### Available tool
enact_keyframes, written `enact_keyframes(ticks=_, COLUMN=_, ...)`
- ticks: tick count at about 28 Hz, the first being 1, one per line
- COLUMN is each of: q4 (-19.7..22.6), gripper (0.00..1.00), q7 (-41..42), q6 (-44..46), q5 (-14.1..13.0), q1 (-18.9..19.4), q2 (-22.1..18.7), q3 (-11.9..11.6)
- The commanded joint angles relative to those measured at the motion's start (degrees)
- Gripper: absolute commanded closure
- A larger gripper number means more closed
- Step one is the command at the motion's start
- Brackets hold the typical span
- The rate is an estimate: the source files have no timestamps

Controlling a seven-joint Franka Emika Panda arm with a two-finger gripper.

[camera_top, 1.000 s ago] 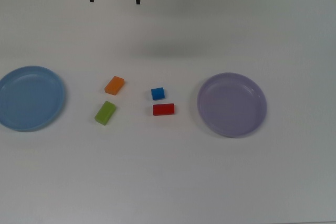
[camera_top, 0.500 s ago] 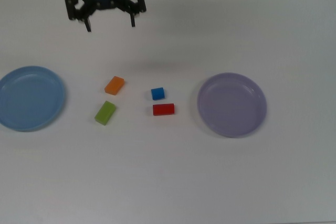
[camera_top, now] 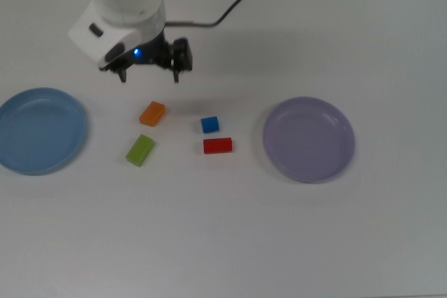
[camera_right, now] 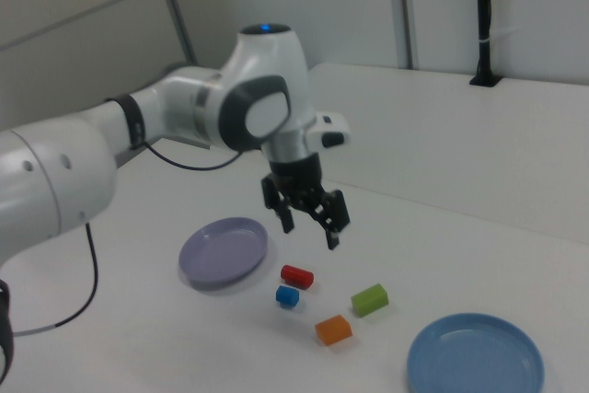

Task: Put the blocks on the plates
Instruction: 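Lower the gripper onto the green block, then close the gripper on the green block and lift it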

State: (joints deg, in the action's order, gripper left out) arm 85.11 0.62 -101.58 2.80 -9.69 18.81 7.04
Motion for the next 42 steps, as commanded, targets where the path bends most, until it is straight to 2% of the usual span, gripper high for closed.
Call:
enact_keyframes(ticks=1, q4=3.6, gripper=0.0, q7=-6.8, q6=-7.7, q5=-1.6, q1=-1.7, q2=2.6, q3=-0.4)
enact_keyframes(ticks=5, q4=3.5, gripper=0.0, q7=-8.8, q6=-11.0, q5=-1.6, q1=-2.3, q2=6.9, q3=-0.4)
enact_keyframes(ticks=10, q4=3.6, gripper=0.0, q7=-12.5, q6=-14.5, q5=-1.1, q1=-3.1, q2=9.8, q3=-0.4)
enact_keyframes(ticks=11, q4=3.6, gripper=0.07, q7=-12.7, q6=-15.4, q5=-1.0, q1=-3.1, q2=10.8, q3=-0.4)
enact_keyframes(ticks=15, q4=3.5, gripper=0.19, q7=-12.8, q6=-17.7, q5=-1.0, q1=-3.1, q2=11.4, q3=-0.4)
enact_keyframes(ticks=16, q4=3.5, gripper=0.27, q7=-12.8, q6=-17.9, q5=-1.1, q1=-3.1, q2=11.5, q3=-0.4)
enact_keyframes(ticks=20, q4=3.4, gripper=0.42, q7=-12.8, q6=-18.2, q5=-0.9, q1=-3.0, q2=12.1, q3=-0.4)
enact_keyframes(ticks=26, q4=3.4, gripper=0.43, q7=-12.8, q6=-19.8, q5=-0.6, q1=-2.4, q2=13.0, q3=-0.4)
enact_keyframes(ticks=30, q4=3.3, gripper=0.38, q7=-13.0, q6=-21.0, q5=0.0, q1=-2.2, q2=13.9, q3=-0.4)
enact_keyframes(ticks=32, q4=3.3, gripper=0.3, q7=-13.0, q6=-21.1, q5=0.5, q1=-2.2, q2=14.0, q3=-0.4)
enact_keyframes(ticks=34, q4=3.3, gripper=0.33, q7=-13.1, q6=-21.1, q5=0.5, q1=-2.2, q2=13.9, q3=-0.4)
enact_keyframes(ticks=36, q4=3.2, gripper=0.44, q7=-13.1, q6=-21.1, q5=0.6, q1=-2.2, q2=13.9, q3=-0.4)
enact_keyframes(ticks=42, q4=3.3, gripper=0.86, q7=-12.9, q6=-21.0, q5=2.2, q1=-2.2, q2=13.9, q3=-0.4)
